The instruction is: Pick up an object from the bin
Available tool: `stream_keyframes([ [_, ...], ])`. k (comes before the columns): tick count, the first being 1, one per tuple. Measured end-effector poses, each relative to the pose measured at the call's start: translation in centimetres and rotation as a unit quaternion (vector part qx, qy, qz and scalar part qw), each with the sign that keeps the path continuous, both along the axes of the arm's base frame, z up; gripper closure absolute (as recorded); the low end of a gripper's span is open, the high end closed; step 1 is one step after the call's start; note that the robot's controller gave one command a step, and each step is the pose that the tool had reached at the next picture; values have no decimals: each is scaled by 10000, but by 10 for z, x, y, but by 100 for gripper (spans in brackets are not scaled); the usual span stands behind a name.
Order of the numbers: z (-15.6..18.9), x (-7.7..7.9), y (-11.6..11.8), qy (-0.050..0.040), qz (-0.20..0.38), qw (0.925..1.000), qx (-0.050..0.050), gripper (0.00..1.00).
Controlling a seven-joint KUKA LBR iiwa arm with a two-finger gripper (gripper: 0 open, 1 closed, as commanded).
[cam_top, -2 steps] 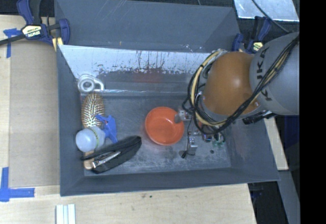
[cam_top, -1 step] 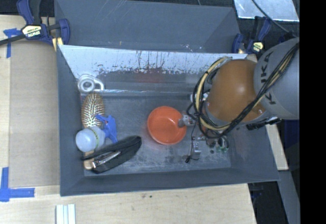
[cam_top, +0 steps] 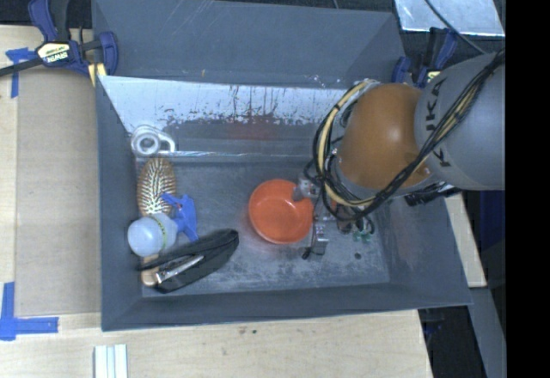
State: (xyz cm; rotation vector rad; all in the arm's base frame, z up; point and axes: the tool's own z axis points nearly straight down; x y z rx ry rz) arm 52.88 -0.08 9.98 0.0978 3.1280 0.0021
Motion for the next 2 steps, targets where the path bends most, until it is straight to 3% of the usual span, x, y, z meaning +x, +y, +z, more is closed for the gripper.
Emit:
stream_keyframes([
  [1,87,-8,-9,33,90,10000,-9,0],
  [2,30,1,-5,12,-30,10000,-2,0],
])
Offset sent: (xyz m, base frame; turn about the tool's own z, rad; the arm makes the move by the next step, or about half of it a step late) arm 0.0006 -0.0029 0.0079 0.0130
